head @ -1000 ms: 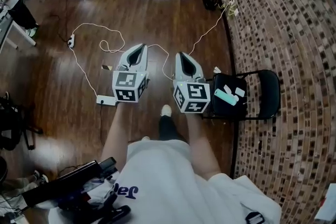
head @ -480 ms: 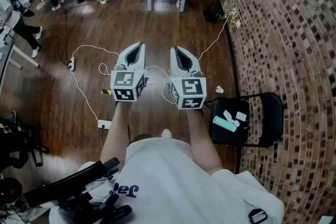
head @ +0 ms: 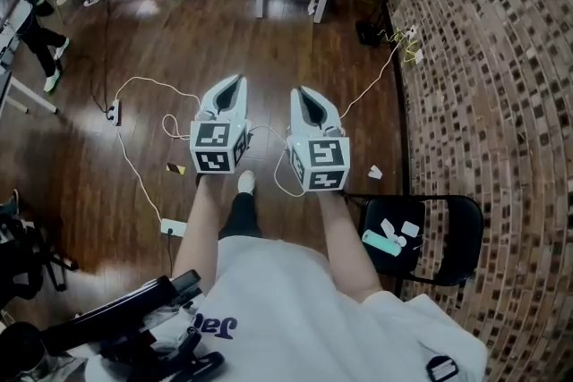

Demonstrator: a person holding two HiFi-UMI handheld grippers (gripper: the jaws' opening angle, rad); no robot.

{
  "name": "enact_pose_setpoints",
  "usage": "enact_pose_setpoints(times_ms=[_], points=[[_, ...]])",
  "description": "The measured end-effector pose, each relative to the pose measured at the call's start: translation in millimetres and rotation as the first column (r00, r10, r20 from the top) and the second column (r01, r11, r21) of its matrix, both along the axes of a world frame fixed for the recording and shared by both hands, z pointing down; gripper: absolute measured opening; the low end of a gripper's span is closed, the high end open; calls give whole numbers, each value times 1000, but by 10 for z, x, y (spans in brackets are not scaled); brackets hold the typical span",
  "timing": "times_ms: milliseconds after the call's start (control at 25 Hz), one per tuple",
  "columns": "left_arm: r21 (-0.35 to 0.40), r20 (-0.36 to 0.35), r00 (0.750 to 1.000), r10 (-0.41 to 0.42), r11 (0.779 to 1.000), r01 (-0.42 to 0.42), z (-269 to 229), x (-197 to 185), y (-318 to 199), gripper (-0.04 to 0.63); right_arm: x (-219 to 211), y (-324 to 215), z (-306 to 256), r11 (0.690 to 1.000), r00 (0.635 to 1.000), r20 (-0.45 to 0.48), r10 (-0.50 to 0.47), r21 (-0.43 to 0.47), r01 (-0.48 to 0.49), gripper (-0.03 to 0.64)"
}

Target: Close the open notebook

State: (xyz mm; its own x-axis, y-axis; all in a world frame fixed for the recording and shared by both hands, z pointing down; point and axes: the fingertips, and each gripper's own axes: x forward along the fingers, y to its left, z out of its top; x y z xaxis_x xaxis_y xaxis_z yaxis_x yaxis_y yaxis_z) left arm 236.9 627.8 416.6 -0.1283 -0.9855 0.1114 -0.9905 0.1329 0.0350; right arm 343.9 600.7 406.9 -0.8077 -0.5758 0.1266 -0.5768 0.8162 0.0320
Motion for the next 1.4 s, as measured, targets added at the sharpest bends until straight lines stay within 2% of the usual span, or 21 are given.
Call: enact_pose_setpoints(times_ms=[200, 360, 480, 640, 760, 880, 1080, 1200, 1400], points=[[-48, -11, 1000, 12, 999, -13, 117, -825, -758, 5, -930, -775, 153, 1000, 995, -95, -1, 16, 2, -15], [-123, 23, 999, 28, 992, -25, 135, -1560, -1353, 12, -1632, -1325, -82, 996, 997, -80, -7, 93, 14, -15], [-105, 37, 998, 54, 993, -50, 62, -1929, -1742, 12, -1966, -1636, -82, 992, 993, -106, -45, 109, 57, -14], [-82, 27, 994, 104, 991, -101, 84, -2063, -2184, 12, -2072, -2146, 34, 999, 996, -85, 16, 50, -11, -12], [-68, 5, 991, 132, 989, -131, 156, -2119, -2570, 13, -2101, -2609, 60, 997, 995, -69, 72, 47, -69, -12], [-68, -17, 987, 157, 985, -158, 235, -2185, -2965, 14, -2208, -3060, 126, 996, 995, -51, 84, 41, -82, -12], [-43, -34, 989, 141, 989, -143, 250, -2533, -3793, 14, -2605, -3907, 240, 998, 999, -26, 48, 36, -47, -12], [-23, -32, 992, 118, 993, -119, 118, -2787, -4401, 14, -2847, -4493, 159, 1000, 999, 36, 5, 13, -5, -12], [28, 23, 998, 66, 997, -67, -283, -3058, -5515, 14, -3152, -5565, -122, 996, 995, 59, -75, 57, 72, -12]])
